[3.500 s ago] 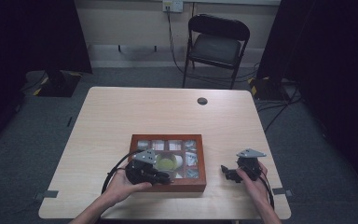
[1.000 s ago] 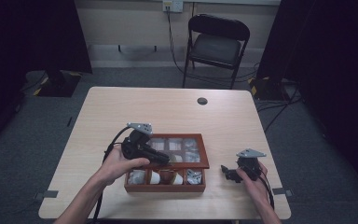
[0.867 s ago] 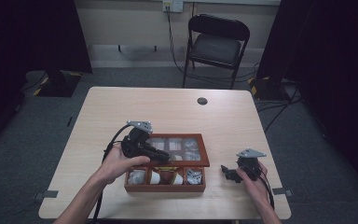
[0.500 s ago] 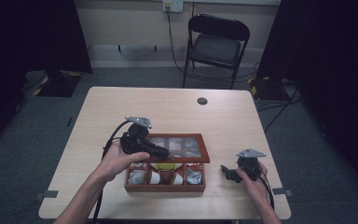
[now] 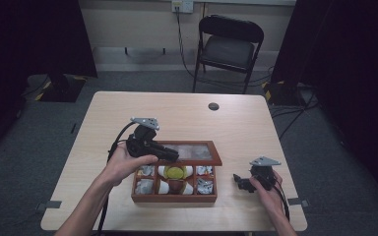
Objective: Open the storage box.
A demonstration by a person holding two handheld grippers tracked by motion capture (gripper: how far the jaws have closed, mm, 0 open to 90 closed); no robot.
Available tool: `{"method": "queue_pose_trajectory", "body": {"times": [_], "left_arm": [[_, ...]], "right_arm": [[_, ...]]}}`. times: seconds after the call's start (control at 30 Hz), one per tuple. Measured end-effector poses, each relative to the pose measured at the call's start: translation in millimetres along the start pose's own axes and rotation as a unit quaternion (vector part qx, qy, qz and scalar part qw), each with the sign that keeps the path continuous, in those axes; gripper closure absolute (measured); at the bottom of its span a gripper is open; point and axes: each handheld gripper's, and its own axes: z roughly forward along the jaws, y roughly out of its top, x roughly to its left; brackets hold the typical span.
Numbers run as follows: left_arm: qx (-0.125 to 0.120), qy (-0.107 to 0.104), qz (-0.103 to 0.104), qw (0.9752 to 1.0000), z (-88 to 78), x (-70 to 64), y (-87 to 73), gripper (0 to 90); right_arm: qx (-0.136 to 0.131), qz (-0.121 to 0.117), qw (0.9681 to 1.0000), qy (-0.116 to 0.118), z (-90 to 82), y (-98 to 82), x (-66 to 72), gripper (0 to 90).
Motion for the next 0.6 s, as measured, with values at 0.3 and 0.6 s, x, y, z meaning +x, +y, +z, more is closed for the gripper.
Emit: {"method": "queue_pose_trajectory", "body": {"times": [0.3,0.6], "left_arm": [[0.000,0.006,0.001,1.0000,-3.5,1.1,7.9,81.2],[-0.016,0.006,-0.004,0.9998,-6.6,4.6,11.2,81.2]], "right_arm": [[0.000,0.000,1.0000,0.000,0.0,0.0,-0.1,8.8],[0.000,-0.001,1.0000,0.000,0.1,0.0,-0.1,8.8]]}}
